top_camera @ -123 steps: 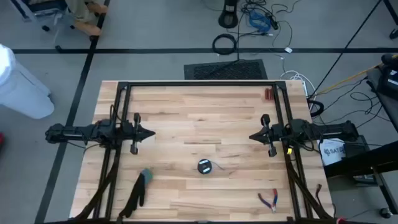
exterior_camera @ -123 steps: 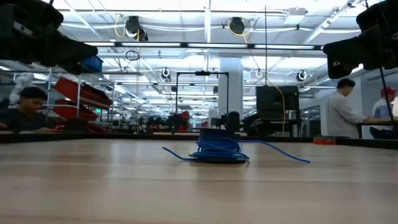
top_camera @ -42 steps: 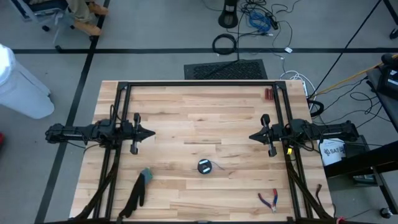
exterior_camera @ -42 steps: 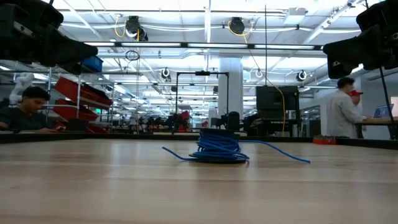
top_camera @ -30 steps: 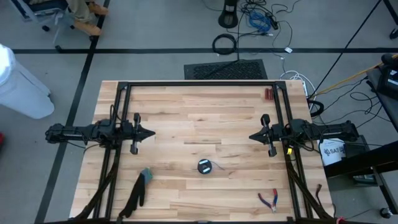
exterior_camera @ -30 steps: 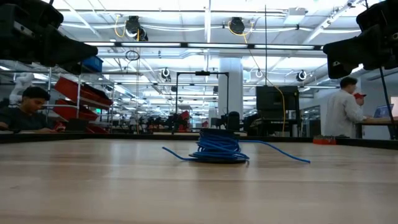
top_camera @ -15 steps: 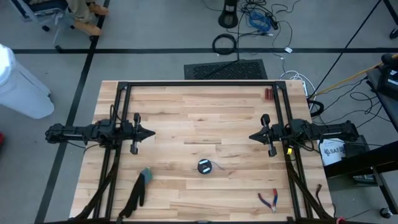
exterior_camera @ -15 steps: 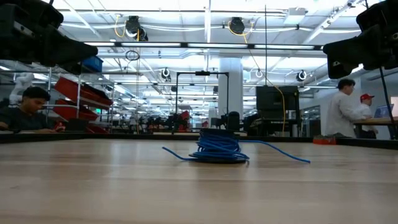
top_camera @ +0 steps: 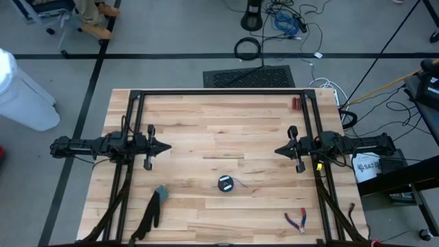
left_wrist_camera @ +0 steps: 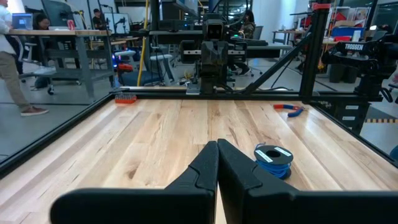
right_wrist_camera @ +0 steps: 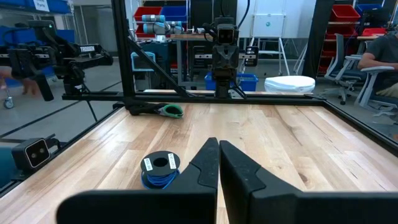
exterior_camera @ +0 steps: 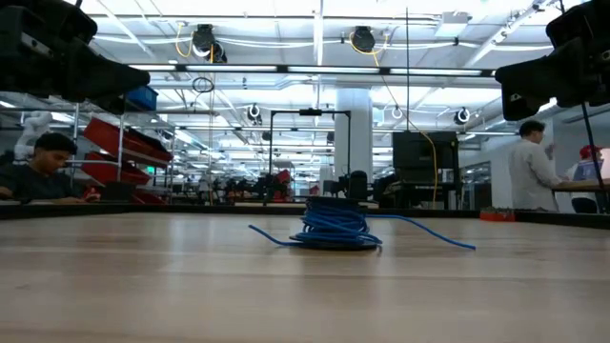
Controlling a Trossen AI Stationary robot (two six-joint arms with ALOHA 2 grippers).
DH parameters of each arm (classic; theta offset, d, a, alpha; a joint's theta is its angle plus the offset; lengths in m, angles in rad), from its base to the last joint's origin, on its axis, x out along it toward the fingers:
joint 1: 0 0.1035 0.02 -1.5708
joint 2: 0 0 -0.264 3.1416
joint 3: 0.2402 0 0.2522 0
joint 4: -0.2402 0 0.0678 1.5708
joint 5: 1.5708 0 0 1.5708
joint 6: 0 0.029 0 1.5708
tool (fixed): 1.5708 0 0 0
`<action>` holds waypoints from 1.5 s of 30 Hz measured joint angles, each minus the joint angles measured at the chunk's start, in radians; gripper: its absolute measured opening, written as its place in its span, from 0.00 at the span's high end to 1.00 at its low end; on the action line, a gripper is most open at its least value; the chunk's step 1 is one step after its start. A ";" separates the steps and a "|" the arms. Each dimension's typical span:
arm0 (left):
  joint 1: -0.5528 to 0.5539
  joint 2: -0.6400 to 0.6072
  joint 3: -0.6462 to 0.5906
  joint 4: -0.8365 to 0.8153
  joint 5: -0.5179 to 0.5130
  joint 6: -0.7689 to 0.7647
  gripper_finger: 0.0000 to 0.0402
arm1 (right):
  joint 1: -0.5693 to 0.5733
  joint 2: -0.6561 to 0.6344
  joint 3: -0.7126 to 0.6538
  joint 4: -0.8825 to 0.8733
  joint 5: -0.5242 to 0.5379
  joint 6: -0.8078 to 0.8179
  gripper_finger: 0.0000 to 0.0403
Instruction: Coil cords
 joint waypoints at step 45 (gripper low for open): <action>0.000 0.000 0.000 0.002 0.000 0.000 0.97 | 0.000 0.000 -0.001 0.031 0.002 -0.018 1.00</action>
